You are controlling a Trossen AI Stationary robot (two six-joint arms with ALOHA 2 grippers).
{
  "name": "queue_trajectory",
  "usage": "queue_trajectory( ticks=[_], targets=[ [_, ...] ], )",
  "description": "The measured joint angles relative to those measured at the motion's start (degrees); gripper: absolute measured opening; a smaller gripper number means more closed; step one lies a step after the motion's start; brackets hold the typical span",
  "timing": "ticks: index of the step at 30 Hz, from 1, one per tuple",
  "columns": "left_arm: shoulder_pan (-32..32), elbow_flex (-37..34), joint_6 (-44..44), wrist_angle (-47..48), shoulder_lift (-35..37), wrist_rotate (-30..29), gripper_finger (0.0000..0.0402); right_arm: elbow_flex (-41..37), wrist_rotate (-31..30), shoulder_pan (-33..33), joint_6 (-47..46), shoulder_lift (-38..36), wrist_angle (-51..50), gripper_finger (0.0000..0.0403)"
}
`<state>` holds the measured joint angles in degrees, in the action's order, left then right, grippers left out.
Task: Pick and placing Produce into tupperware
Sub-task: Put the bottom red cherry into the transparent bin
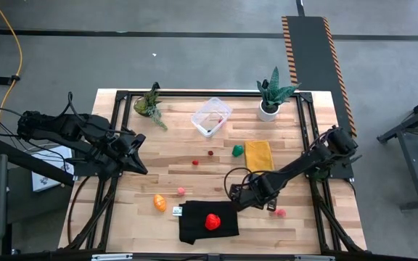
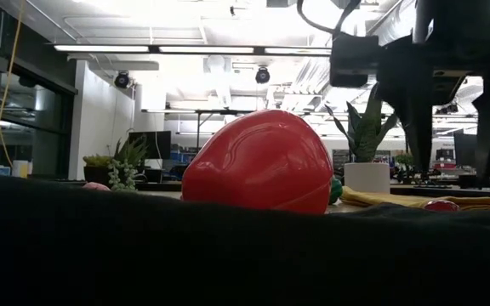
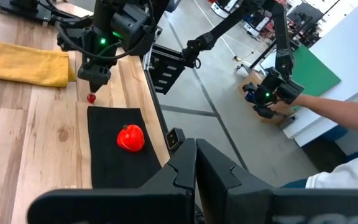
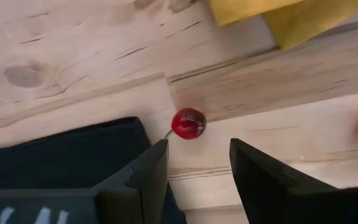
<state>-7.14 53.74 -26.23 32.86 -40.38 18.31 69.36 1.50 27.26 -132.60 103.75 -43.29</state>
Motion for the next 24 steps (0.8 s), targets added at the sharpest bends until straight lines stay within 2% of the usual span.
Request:
queue_trajectory(
  ticks=[6,24],
  targets=[
    [0.0,0.0,0.5,0.2,0.0,0.0,0.0001,0.0,0.0,0.0,0.0,3.3,3.5,0.0161],
    [0.0,0.0,1.5,0.3,0.0,0.0,0.0001,0.0,-0.2,-1.2,0.5,3.6,2.2,0.0161]
  ],
)
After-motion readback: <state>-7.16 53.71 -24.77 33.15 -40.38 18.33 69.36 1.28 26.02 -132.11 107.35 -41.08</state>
